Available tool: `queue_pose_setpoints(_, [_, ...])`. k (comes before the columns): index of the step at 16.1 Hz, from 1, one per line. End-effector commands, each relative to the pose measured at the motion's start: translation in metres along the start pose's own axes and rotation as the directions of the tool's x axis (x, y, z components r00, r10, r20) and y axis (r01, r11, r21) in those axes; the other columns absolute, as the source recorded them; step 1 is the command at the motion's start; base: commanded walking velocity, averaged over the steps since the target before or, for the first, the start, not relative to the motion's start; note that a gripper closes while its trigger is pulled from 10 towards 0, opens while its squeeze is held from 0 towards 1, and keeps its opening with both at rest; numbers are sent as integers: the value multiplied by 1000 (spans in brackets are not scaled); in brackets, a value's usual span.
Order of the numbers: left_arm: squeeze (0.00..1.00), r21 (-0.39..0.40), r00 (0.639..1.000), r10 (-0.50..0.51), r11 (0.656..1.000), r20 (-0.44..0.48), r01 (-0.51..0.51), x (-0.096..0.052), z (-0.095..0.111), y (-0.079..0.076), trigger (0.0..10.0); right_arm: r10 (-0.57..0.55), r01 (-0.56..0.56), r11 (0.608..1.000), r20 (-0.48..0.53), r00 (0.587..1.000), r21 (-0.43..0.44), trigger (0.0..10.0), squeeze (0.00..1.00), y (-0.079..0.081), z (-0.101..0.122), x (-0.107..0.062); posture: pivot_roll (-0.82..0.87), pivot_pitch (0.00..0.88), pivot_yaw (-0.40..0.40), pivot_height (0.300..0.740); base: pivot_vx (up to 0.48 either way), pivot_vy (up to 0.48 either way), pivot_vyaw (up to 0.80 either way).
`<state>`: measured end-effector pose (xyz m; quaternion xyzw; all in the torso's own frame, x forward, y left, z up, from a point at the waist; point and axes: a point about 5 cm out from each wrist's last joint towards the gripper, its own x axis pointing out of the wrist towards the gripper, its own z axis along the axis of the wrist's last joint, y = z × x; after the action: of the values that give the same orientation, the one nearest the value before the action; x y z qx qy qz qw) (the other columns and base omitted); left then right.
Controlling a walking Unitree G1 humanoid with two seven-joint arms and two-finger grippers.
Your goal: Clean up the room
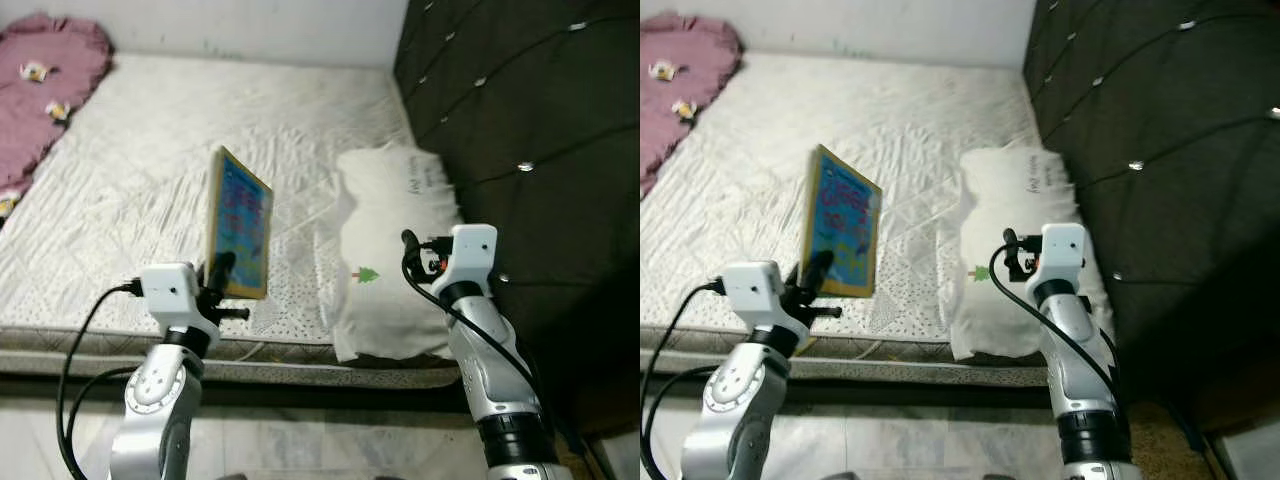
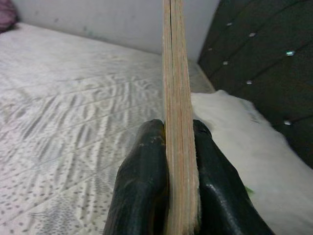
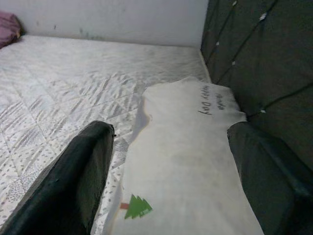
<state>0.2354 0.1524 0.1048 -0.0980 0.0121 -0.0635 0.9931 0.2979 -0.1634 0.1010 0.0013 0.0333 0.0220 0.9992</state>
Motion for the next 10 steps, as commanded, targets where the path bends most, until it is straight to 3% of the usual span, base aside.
queue_pose_setpoints(1, [0, 12, 998, -12, 1000, 55, 11, 1, 11, -1, 10000, -9, 9, 1000, 2, 1000, -3, 10000, 0, -1, 1, 1, -47, 0, -20, 740, 398, 0, 0])
queue_pose_setpoints(6, [0, 14, 999, -7, 1000, 45, 7, 1, 10, -2, 10000, -8, 8, 1000, 3, 1000, -5, 10000, 0, -1, 1, 1, -44, 0, -23, 740, 358, 0, 0])
queue_pose_setpoints(10, [0, 33, 1000, 9, 999, 30, -10, 2, 7, -2, 10000, -3, 3, 1000, 4, 1000, -6, 10000, 0, 0, 1, 3, -41, 0, -25, 740, 0, 0, 0])
